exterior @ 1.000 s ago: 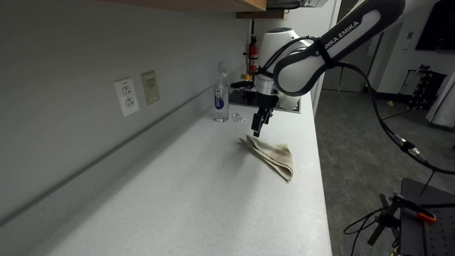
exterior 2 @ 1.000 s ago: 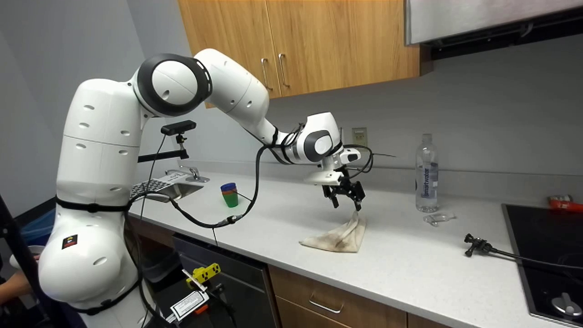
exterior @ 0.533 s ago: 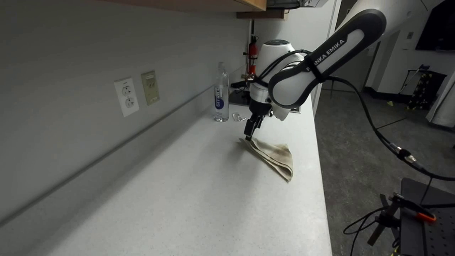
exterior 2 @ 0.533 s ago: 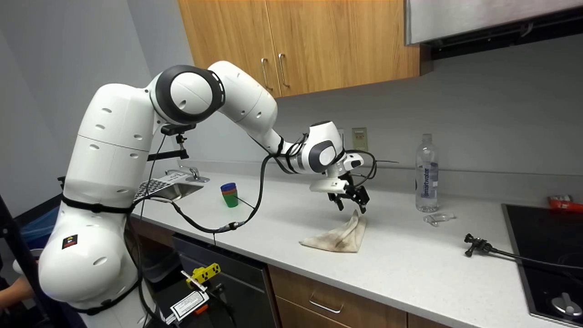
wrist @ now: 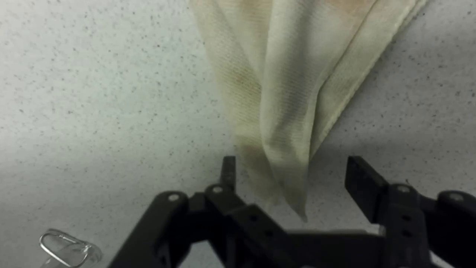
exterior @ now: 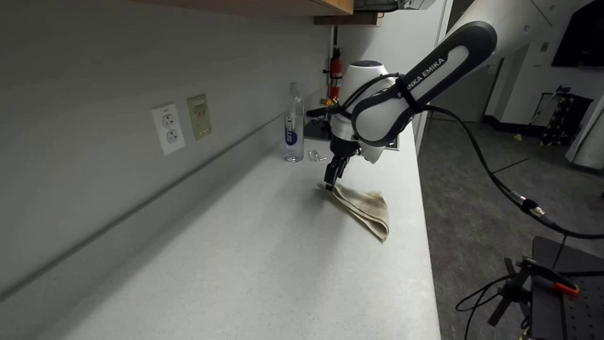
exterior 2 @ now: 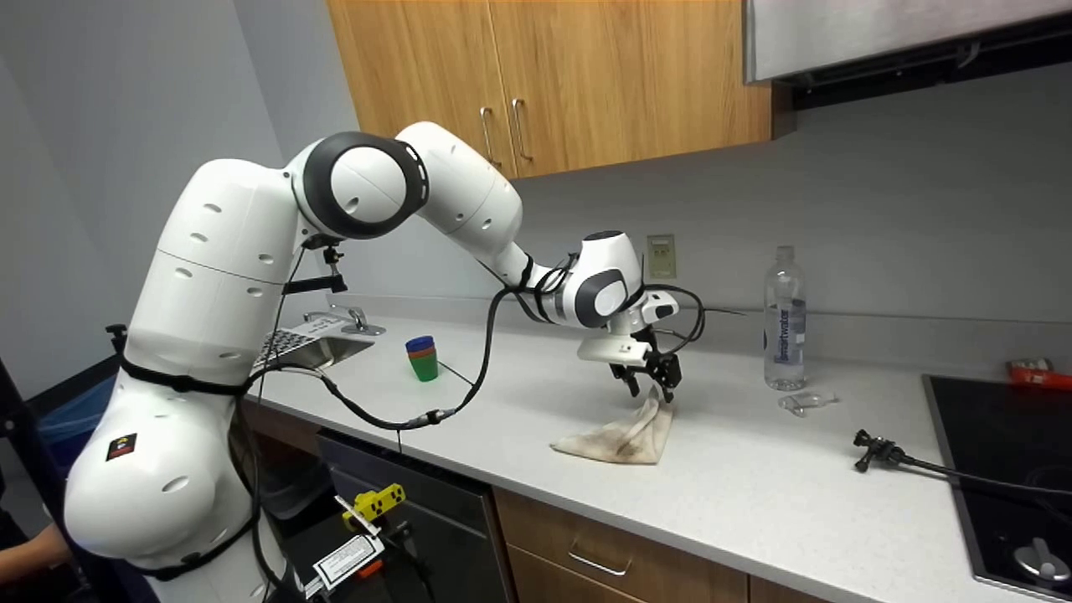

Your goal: Unfold the towel and lay it flat on the countertop

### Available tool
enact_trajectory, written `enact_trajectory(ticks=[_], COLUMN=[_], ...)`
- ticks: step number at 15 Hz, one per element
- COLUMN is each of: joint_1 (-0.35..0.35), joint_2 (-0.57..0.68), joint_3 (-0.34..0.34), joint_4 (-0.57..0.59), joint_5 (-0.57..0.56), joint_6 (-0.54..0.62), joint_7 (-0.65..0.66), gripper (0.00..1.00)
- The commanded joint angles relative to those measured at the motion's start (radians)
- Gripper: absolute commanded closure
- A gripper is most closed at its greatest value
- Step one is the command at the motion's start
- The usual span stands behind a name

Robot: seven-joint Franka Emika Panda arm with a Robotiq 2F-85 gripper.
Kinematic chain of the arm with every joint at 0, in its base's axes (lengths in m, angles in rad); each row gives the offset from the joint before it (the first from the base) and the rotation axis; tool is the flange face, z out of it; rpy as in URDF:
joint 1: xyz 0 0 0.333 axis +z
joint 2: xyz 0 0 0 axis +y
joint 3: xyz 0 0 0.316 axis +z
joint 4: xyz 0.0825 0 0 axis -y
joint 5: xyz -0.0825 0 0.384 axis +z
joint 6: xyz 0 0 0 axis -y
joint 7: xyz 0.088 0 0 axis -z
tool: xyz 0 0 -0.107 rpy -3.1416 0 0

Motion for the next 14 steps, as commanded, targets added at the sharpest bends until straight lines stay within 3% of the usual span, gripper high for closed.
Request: enact_trajectory(ticks=[1,7,14], joint_1=[-0.031,-0.004,0.032], joint_2=[0.054,0.064,-0.056], joint_3=[0.032,0.0,-0.048], joint_4=[0.065,0.069,-0.033], joint_5=[0.044,0.007,-0.08], joint_6=[-0.023,-0.019,-0.014], joint_7=[-0.058,-0.03,-0.018], gripper=[0.54,0.99,0.99])
